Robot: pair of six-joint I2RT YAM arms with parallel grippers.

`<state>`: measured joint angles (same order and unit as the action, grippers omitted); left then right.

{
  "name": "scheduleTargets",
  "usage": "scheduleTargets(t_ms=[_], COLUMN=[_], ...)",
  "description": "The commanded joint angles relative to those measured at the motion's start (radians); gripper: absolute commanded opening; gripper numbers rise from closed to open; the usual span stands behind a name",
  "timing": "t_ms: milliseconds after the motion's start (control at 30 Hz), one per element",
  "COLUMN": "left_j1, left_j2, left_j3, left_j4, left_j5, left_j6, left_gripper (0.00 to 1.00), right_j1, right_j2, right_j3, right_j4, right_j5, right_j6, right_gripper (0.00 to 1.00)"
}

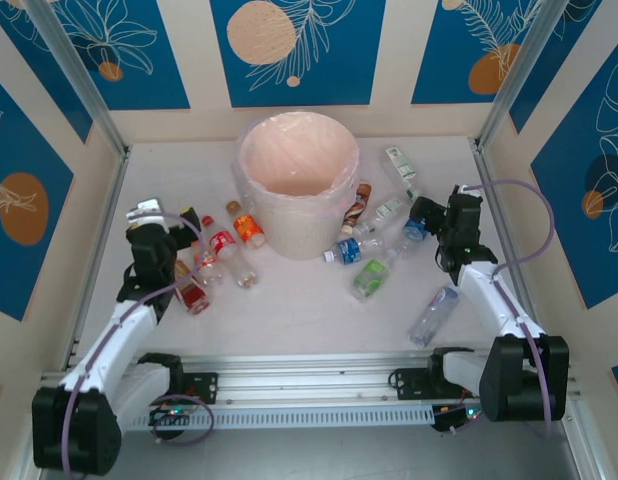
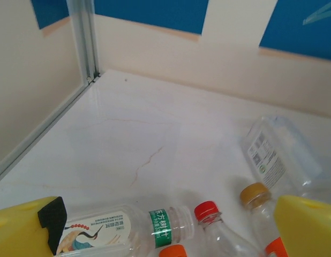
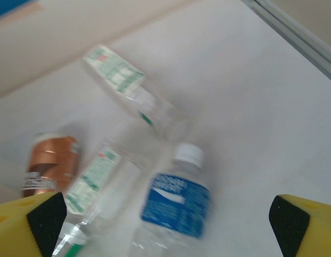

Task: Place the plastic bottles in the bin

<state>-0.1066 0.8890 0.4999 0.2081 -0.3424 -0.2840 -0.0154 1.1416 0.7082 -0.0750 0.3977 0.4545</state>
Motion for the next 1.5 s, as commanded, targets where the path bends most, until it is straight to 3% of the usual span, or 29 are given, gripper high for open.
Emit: scheduleTargets(t_ms=[0,133,333,467,600,767,933,1033,1167,1367,1467], left_j1=[0.011,0.015,0.021,0.029,0.031,0.034,0.036,0.038,0.043,0.048,0.054], left_j2=[-0.067,-0.082,-0.083,-0.09,-0.108,-0.109,-0.099,-0.088,-0.079,-0.079,-0.078], left_j3=[0.004,0.014,-0.012,-0.005,-0.012,-0.028,-0.032,-0.039,-0.036,-0.035,-0.032], left_j4=[-0.134,-0.2,-0.178,-0.201,-0.209,-0.199,-0.196,-0.185,-0.199,-0.214,-0.216], left_j5=[-0.048,-0.063,-0.067,-0.066,-0.067,-0.058,-0.06,-0.061,-0.055,-0.054,-0.054], left_j6=[-0.132,-0.215,-0.263,-0.265,-0.278,-0.304,-0.311,-0.319,-0.327,-0.345,-0.35], left_gripper=[1.0,1.0,1.0,1.0,1.0,1.0,1.0,1.0,1.0,1.0,1.0], right_j1=[-0.007,-0.014,-0.014,-0.014,-0.015,-0.014,-0.014,-0.01,-0.006,-0.004,-0.002], right_j2=[-0.024,-0.031,0.004,0.036,-0.024,-0.06,-0.044,-0.012,0.033,0.035,0.007], right_j3=[0.038,0.043,0.052,0.1,0.048,-0.037,-0.101,-0.14,-0.149,-0.181,-0.206], right_j4=[-0.342,-0.483,-0.51,-0.682,-0.784,-0.838,-0.771,-0.675,-0.624,-0.572,-0.552], right_j5=[0.153,0.134,-0.05,0.041,-0.017,-0.027,-0.056,-0.099,-0.067,-0.054,-0.031], right_j6=[0.14,0.238,0.277,0.401,0.466,0.498,0.542,0.56,0.583,0.588,0.606], right_gripper=[0.99,0.99,0.98,1.0,0.99,0.97,0.95,0.9,0.81,0.56,0.53])
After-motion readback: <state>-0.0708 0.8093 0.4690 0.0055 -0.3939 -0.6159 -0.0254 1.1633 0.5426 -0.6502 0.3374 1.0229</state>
